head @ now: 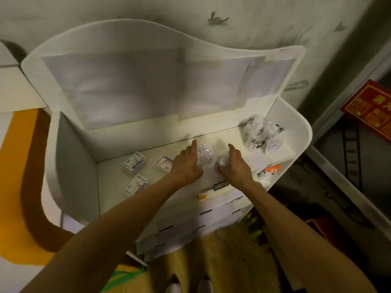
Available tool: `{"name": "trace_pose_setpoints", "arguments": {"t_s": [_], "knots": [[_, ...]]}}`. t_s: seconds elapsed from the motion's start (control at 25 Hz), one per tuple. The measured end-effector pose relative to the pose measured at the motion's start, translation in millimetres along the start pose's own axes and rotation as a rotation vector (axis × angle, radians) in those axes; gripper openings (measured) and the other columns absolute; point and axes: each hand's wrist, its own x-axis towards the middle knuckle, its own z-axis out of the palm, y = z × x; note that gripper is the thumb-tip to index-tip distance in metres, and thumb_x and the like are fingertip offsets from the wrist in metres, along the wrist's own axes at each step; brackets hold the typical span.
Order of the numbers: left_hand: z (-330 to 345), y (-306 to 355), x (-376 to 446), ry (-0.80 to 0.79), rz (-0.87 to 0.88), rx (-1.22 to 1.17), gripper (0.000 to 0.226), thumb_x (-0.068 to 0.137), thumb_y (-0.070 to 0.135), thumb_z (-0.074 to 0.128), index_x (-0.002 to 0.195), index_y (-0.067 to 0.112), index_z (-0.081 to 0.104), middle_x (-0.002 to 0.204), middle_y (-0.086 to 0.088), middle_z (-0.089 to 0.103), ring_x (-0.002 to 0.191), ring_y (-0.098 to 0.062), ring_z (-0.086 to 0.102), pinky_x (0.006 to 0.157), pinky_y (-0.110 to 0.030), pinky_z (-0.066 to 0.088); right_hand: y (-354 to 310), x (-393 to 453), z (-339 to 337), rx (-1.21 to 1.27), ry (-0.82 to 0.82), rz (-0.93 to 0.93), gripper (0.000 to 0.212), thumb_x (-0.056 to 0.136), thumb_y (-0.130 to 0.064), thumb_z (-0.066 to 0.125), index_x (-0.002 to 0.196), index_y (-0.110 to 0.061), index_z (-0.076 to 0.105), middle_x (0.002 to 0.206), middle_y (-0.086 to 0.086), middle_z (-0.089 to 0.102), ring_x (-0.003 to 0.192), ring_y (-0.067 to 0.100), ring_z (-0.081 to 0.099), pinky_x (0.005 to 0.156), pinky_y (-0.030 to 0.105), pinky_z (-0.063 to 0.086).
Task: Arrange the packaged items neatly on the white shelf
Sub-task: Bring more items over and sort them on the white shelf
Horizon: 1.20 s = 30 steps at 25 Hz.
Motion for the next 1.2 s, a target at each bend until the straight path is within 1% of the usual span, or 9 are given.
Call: {"name": "trace_pose_setpoints", "arguments": {"t_s": [0.2, 0.36, 0.48, 0.64, 0.76, 0.88, 0.96, 1.08, 1.2], "knots": [[9.9, 8.6, 23.4, 0.039, -0.024, -0.016, 0.107, 0.075, 0.032, 0.078, 0.156, 0.013, 0.01, 0.146, -0.014, 0.041, 0.125, -0.033, 0.049, 0.097, -0.045, 0.049, 12.9, 26.3, 0.6, 0.064, -0.05, -0.072, 0.088, 0.09, -0.047, 0.067, 0.157, -0.026, 0.013, 0.15, 0.008, 0.035, 0.128, 0.031, 0.05, 0.093, 0.047, 0.05], [18.2, 18.5, 31.8, 0.086, -0.012, 0.012, 0.099, 0.073, 0.034, 0.076, 0.152, 0.014, 0.019, 0.139, -0.013, 0.042, 0.117, -0.032, 0.051, 0.09, -0.043, 0.051, 17.5, 36.1, 2.2, 0.093, -0.06, -0.101, 0.087, 0.089, -0.046, 0.066, 0.156, -0.026, 0.014, 0.149, 0.009, 0.036, 0.128, 0.031, 0.049, 0.093, 0.046, 0.049], [18.9, 20.7, 33.4, 0.095, -0.005, 0.001, 0.11, 0.069, 0.036, 0.081, 0.154, 0.018, 0.013, 0.149, -0.013, 0.031, 0.126, -0.034, 0.045, 0.098, -0.047, 0.048, 22.3, 37.6, 3.9, 0.086, -0.06, -0.143, 0.092, 0.087, -0.041, 0.07, 0.157, -0.026, 0.012, 0.148, 0.01, 0.035, 0.127, 0.032, 0.048, 0.092, 0.045, 0.05], [9.7, 18.4, 24.8, 0.123, -0.032, 0.008, 0.116, 0.076, 0.054, 0.072, 0.158, 0.017, -0.001, 0.165, -0.009, 0.007, 0.149, -0.03, 0.015, 0.118, -0.048, 0.023, 23.2, 34.4, 4.2, 0.101, -0.046, -0.168, 0.108, 0.083, -0.048, 0.073, 0.159, -0.018, 0.002, 0.159, 0.013, 0.024, 0.143, 0.032, 0.03, 0.112, 0.049, 0.036], [-2.0, 6.8, 16.8, 0.161, -0.053, 0.013, 0.104, 0.086, 0.063, 0.058, 0.159, 0.017, 0.0, 0.166, -0.007, 0.006, 0.152, -0.026, 0.01, 0.121, -0.046, 0.017, 17.3, 25.8, 4.0, 0.178, 0.094, -0.167, 0.105, 0.086, -0.066, 0.06, 0.159, -0.011, 0.007, 0.164, 0.013, 0.017, 0.151, 0.027, 0.017, 0.123, 0.043, 0.019], [-20.0, -6.3, 0.9, 0.228, -0.061, 0.129, 0.088, 0.094, 0.061, 0.047, 0.158, 0.015, 0.009, 0.165, -0.009, 0.012, 0.151, -0.026, 0.014, 0.121, -0.044, 0.016, 6.2, 21.4, -1.0, 0.171, 0.17, -0.313, 0.085, 0.097, -0.058, 0.05, 0.158, -0.009, 0.017, 0.164, 0.013, 0.02, 0.153, 0.027, 0.014, 0.124, 0.043, 0.013], [-38.4, -12.0, -7.2, 0.209, 0.004, 0.256, 0.073, 0.096, 0.057, 0.045, 0.154, 0.016, 0.026, 0.16, -0.01, 0.029, 0.146, -0.027, 0.026, 0.121, -0.044, 0.018, -4.2, 24.7, -5.3, 0.301, 0.237, -0.277, 0.075, 0.1, -0.051, 0.048, 0.156, -0.008, 0.023, 0.162, 0.013, 0.026, 0.15, 0.027, 0.02, 0.123, 0.045, 0.018], [-76.9, -16.3, -36.2, 0.116, 0.11, 0.459, 0.055, 0.095, 0.047, 0.052, 0.141, 0.018, 0.05, 0.146, -0.005, 0.05, 0.134, -0.026, 0.044, 0.118, -0.04, 0.023, -36.0, 23.2, -17.1, 0.509, 0.394, -0.229, 0.069, 0.099, -0.044, 0.05, 0.152, -0.006, 0.03, 0.155, 0.013, 0.036, 0.143, 0.027, 0.031, 0.118, 0.042, 0.028], [-119.3, -30.9, -77.0, 0.215, 0.152, 0.513, 0.048, 0.091, 0.042, 0.057, 0.132, 0.017, 0.06, 0.136, -0.005, 0.058, 0.125, -0.027, 0.052, 0.116, -0.038, 0.026, -91.7, 9.1, -21.8, 0.527, 0.458, -0.293, 0.063, 0.099, -0.038, 0.051, 0.151, -0.008, 0.033, 0.154, 0.011, 0.038, 0.142, 0.026, 0.034, 0.117, 0.041, 0.029]]}}
